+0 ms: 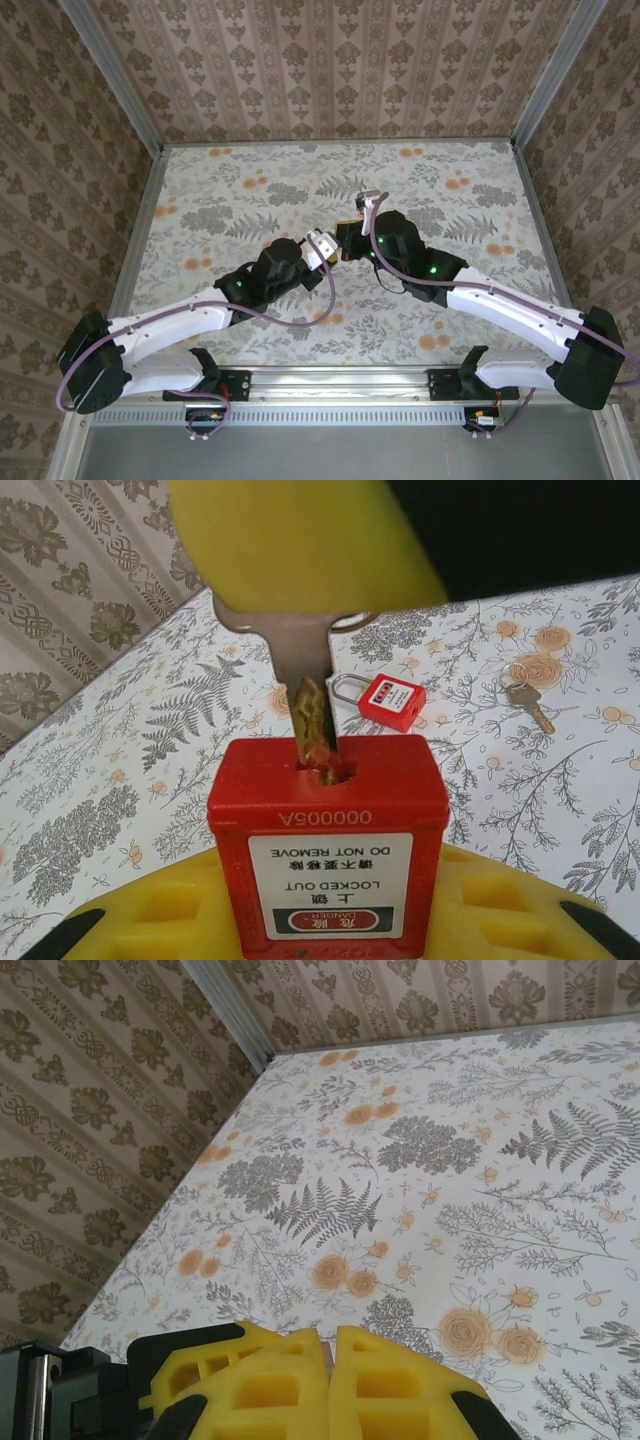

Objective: Unlock with the key

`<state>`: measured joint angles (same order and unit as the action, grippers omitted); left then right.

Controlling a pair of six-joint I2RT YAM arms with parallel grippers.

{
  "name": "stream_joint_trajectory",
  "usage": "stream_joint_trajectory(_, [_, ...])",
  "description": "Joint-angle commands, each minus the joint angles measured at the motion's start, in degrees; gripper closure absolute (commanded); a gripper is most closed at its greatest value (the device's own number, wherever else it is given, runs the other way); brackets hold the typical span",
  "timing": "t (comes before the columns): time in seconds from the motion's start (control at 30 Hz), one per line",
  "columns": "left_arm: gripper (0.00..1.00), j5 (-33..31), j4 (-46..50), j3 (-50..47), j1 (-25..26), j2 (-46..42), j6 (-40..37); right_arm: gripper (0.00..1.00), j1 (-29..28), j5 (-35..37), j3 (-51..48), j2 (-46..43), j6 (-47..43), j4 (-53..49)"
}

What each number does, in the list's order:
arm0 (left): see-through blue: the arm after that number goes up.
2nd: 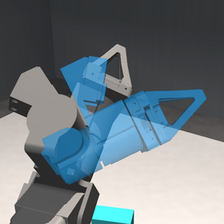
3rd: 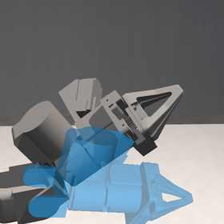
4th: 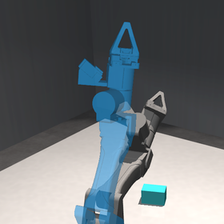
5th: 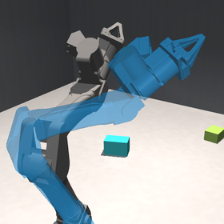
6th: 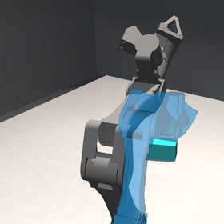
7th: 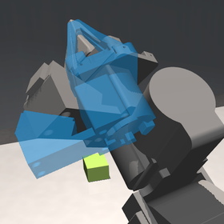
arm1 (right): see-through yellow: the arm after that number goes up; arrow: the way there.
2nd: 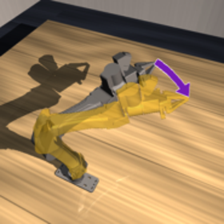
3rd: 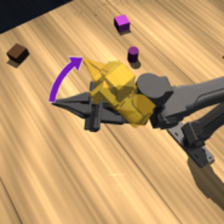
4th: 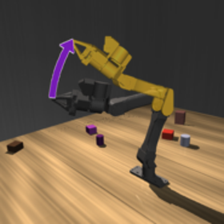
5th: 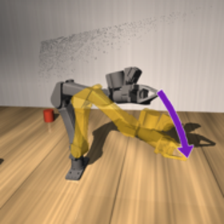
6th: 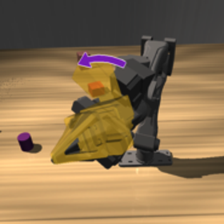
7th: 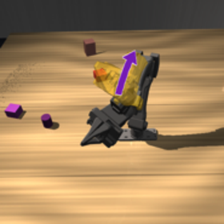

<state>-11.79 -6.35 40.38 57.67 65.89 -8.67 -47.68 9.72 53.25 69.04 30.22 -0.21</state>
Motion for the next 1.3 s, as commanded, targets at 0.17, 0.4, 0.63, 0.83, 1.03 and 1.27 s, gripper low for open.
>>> stream_joint_trajectory(0.17, [0.71, 0.9, -5.9, 0.7, 0.7, -3.1, 0.1, 1.00, -2.4, 0.6, -2.0, 2.9, 0.8, 0.4])
stream_joint_trajectory(0.4, [0.72, 1.2, -8.1, 0.4, 0.0, -5.1, 1.6, 1.00, -3.6, 2.7, -5.5, 2.2, 1.6, 3.2])
stream_joint_trajectory(0.63, [0.73, 3.6, -7.9, 0.6, -1.7, -6.0, 3.6, 1.00, -3.5, 2.4, -6.2, 1.8, 2.5, 4.8])
stream_joint_trajectory(0.83, [0.73, 4.0, -7.4, 0.6, -2.7, -5.5, 4.7, 1.00, -4.8, 2.9, -6.0, 3.2, 2.8, 4.5])
stream_joint_trajectory(1.03, [0.73, 5.3, -5.8, 1.9, -3.4, -4.3, 4.7, 1.00, -7.2, 2.6, -3.2, 6.2, -0.3, 2.6])
stream_joint_trajectory(1.27, [0.73, 5.9, -5.6, 1.7, -3.9, -4.7, 4.7, 1.00, -7.9, 3.2, -3.3, 7.0, -2.8, 2.1])
